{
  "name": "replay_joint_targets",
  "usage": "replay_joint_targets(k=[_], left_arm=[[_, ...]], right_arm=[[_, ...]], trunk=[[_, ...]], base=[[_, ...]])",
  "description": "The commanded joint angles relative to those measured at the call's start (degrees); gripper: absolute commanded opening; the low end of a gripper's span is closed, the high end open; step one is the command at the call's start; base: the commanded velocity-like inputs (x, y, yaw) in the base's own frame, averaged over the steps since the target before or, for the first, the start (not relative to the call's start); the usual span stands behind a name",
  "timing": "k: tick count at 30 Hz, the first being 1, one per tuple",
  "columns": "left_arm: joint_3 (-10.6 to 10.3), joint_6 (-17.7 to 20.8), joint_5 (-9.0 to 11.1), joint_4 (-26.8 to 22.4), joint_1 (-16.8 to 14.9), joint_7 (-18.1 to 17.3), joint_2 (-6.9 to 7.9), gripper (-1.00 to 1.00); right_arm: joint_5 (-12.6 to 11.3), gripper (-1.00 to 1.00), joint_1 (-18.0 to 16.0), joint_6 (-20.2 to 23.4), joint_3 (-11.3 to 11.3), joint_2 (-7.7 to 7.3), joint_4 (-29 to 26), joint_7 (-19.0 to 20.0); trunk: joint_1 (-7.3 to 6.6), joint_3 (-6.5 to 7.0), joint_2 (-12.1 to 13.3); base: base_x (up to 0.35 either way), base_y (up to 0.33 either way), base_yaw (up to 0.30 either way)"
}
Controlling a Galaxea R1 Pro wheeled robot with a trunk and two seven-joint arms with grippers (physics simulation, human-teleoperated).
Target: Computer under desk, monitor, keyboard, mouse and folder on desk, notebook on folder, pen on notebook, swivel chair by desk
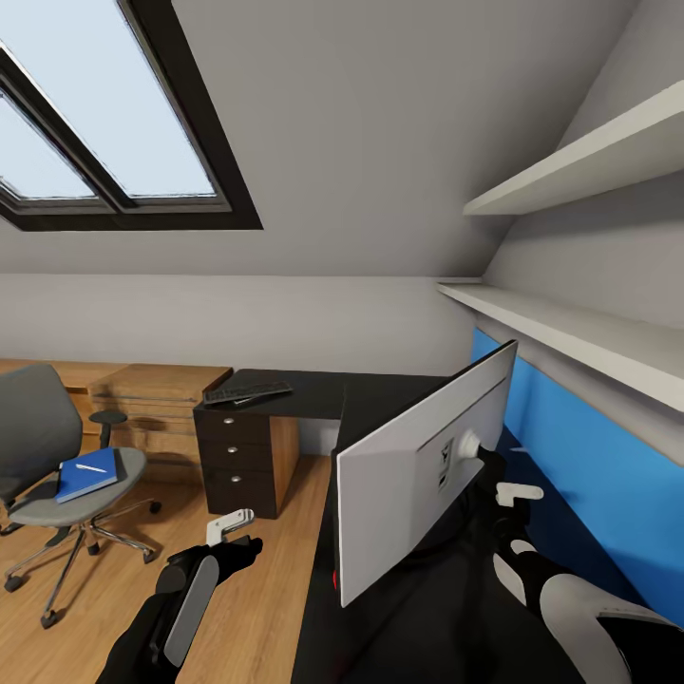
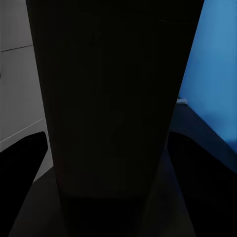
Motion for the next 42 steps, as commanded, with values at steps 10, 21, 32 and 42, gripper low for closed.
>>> replay_joint_targets(k=[10, 21, 32, 42], left_arm=[[0.1, 0.2, 0.6, -0.1, 0.0, 0.4, -0.04, 1.00], [0.1, 0.2, 0.7, -0.1, 0.0, 0.4, -0.04, 1.00], [0.1, 0.2, 0.7, -0.1, 0.0, 0.4, -0.04, 1.00], [0.1, 0.2, 0.7, -0.1, 0.0, 0.4, -0.04, 1.00]], right_arm=[[0.4, -1.00, -0.1, -0.2, -0.3, -0.04, 0.0, -0.1], [0.4, -1.00, -0.1, -0.2, -0.3, 0.00, 0.0, -0.1], [0.4, -1.00, -0.1, -0.2, -0.3, 0.03, 0.0, -0.1], [0.5, 1.00, -0.1, -0.2, -0.3, -0.01, 0.0, -0.1]], trunk=[[0.01, -0.07, -0.1], [0.01, -0.07, -0.1], [0.01, -0.07, -0.1], [0.01, -0.07, -0.1]], base=[[0.076, 0.000, 0.000], [0.009, 0.000, 0.000], [0.000, 0.000, 0.000], [0.000, 0.000, 0.000]])
